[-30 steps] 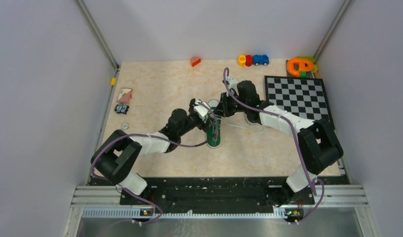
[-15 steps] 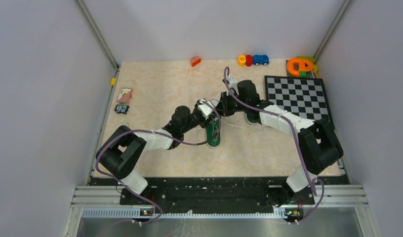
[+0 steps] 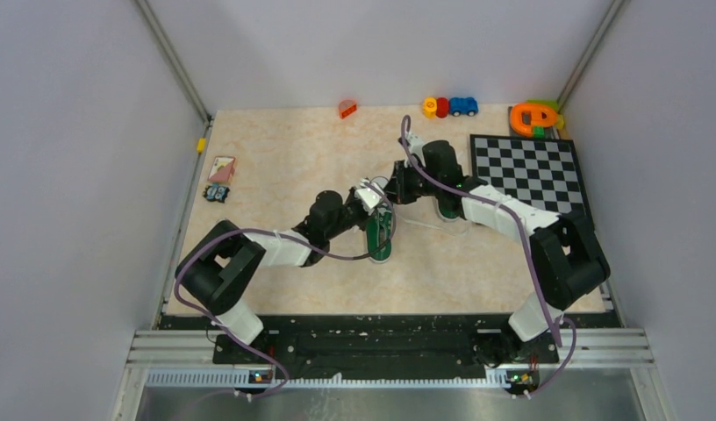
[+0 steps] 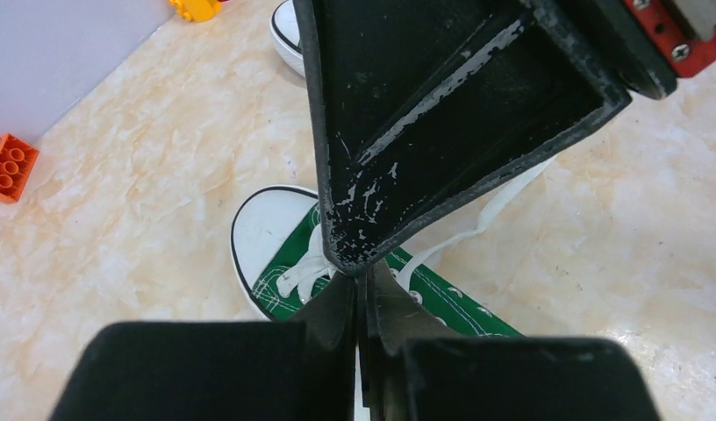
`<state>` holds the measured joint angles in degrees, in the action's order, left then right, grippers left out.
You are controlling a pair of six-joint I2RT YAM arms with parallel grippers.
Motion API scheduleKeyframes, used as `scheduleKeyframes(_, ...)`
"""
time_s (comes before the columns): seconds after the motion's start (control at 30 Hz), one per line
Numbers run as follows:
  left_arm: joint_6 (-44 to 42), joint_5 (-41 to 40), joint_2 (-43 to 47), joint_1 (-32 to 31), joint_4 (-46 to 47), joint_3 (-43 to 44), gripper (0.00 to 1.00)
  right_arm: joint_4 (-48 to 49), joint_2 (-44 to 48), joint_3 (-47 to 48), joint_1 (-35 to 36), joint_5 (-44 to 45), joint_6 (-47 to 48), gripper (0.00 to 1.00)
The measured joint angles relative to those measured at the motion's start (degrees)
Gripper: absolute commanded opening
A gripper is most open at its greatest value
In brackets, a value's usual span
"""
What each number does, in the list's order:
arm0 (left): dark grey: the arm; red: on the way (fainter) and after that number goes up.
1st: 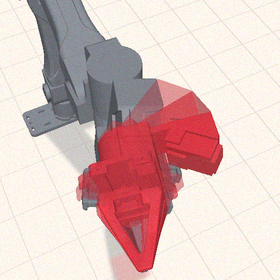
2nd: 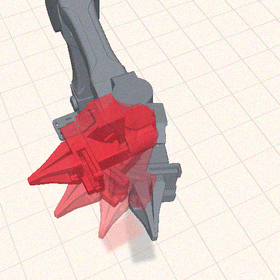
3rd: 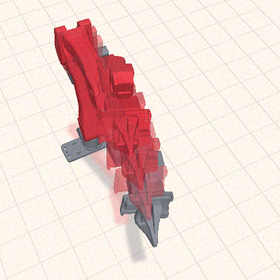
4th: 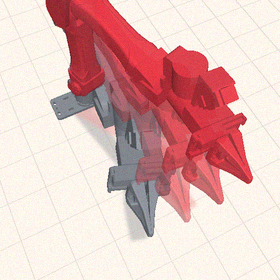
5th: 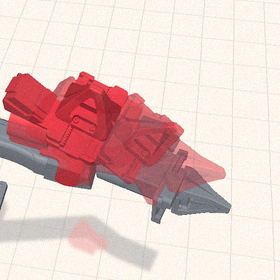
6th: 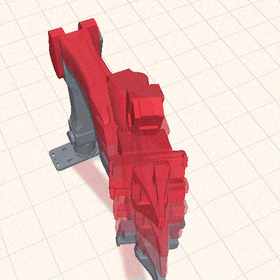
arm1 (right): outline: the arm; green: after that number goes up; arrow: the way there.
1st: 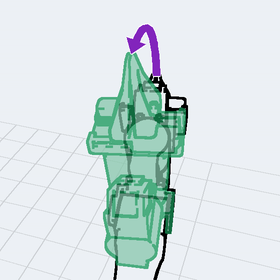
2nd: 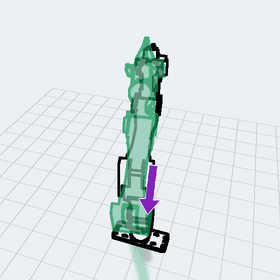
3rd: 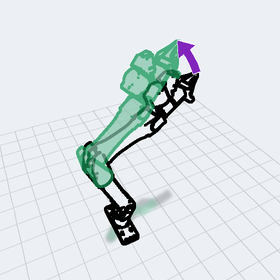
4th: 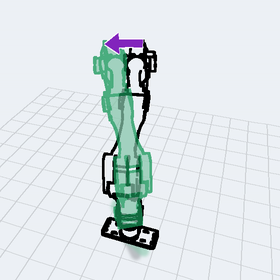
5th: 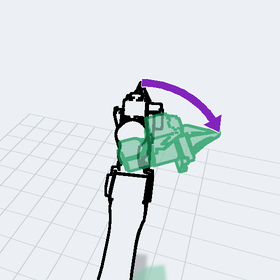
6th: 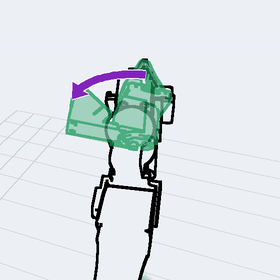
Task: Tie the shoes
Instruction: Wrap the shoelace around the shoelace.
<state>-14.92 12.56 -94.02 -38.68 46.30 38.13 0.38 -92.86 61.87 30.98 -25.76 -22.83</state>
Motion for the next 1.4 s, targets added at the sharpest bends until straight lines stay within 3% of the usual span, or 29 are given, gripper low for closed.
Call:
scheduleKeyframes(0.23, 0.0, 0.0, -0.1, -0.1, 0.0, 0.0, 0.00, -0.1, -0.2, 0.1, 0.0, 0.2, -0.8, 0.00)
scheduleKeyframes(0.3, 0.3, 0.2, -0.1, -0.1, -0.1, 0.0, 0.00, -0.2, -0.2, 0.1, 0.0, 0.3, -0.9, 0.06)
scheduleKeyframes(0.4, 0.9, 1.0, -0.2, 0.0, -0.5, 0.0, 0.00, -0.8, -0.2, 0.1, 0.0, 0.3, -0.9, 0.00)
scheduleKeyframes(0.57, 2.6, 2.0, -0.3, 0.0, -0.8, 0.0, 0.36, -1.2, -0.2, 0.1, 0.0, 0.7, -1.0, 0.00)
scheduleKeyframes(0.7, 3.7, 1.9, -0.2, -0.2, 0.7, -0.5, 0.44, -0.7, -0.2, 0.1, 0.0, 1.4, -1.8, 0.00)
scheduleKeyframes(0.8, 4.5, 0.5, -0.2, -0.3, 2.8, -2.4, 0.70, -0.4, -0.2, 0.1, 0.0, 1.8, -2.6, 0.00)
scheduleKeyframes(0.83, 4.7, -0.1, 0.0, -0.3, 3.3, -3.2, 0.82, -0.3, -0.2, 0.1, 0.0, 1.9, -2.8, 0.00)
scheduleKeyframes(0.87, 4.8, -0.7, 0.2, -0.3, 3.7, -3.9, 0.85, -0.3, -0.2, 0.1, 0.0, 2.1, -3.2, 0.00)
scheduleKeyframes(1.03, 6.7, -4.4, 2.8, -0.4, 7.4, -8.3, 0.88, -0.4, -0.2, 0.1, 0.0, 3.4, -4.8, 0.00)
scheduleKeyframes(1.4, 9.8, -7.5, 5.2, -0.4, 7.2, -6.9, 0.86, -0.4, -0.2, 0.1, 0.0, 3.9, -6.3, 0.00)
